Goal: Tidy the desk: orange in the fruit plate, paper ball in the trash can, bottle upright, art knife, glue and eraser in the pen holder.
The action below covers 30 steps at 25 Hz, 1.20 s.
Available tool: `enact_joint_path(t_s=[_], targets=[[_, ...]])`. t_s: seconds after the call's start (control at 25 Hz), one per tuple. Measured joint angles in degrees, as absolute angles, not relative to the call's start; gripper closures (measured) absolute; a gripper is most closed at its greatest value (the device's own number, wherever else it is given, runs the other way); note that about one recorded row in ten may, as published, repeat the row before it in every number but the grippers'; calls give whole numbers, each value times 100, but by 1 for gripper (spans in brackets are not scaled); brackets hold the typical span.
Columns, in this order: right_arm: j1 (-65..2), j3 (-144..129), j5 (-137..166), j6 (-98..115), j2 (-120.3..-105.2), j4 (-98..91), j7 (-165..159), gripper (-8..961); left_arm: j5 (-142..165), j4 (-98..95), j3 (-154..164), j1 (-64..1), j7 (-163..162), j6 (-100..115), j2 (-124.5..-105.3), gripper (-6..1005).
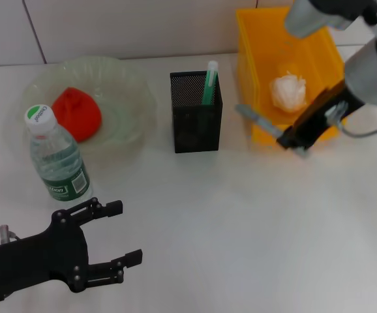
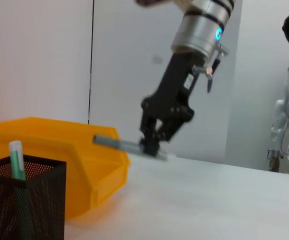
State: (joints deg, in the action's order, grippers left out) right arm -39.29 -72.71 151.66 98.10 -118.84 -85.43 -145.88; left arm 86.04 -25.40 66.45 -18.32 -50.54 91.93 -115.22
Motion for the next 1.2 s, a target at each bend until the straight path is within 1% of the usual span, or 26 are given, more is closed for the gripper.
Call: enact_joint_path(t_s=[0.04,0.32,0.56,0.6,0.64,0.8,0.84,1.2], targets=[[-3915,-7293,15424,9875,-11893,-8955,-14527,825,8604,-2540,6645,-1832,-5054,9193,-11522,129],[-3999,-7719,16371,9991,-11914,-9946,-13794,825,8604,-2540,6642,-1884,-5056,9191,-11549,129],[-4148,-8123,16702,9912,-11909,-10208,-13153,825,8592,-2540,6635,-1898,-5121,9151,-11572,129],[-4183,-8168,16710,9899,-11909,-10232,-13000,825,8566,-2540,6598,-1899,-5133,9158,-11590,129],[-4212,-8252,16721,9842,-11909,-10321,-12674,825,8560,-2542,6549,-1903,-5126,9217,-11656,129],[-4223,-8350,16729,9680,-11903,-10512,-12251,825,8560,-2543,6549,-1904,-5121,9223,-11666,129],[-4203,-8372,16733,9522,-11900,-10662,-11917,825,8564,-2546,6547,-1907,-5126,9235,-11715,129],[-3831,-8553,16739,8502,-11918,-10903,-10394,825,8560,-2532,6547,-1863,-5133,9236,-11785,129]])
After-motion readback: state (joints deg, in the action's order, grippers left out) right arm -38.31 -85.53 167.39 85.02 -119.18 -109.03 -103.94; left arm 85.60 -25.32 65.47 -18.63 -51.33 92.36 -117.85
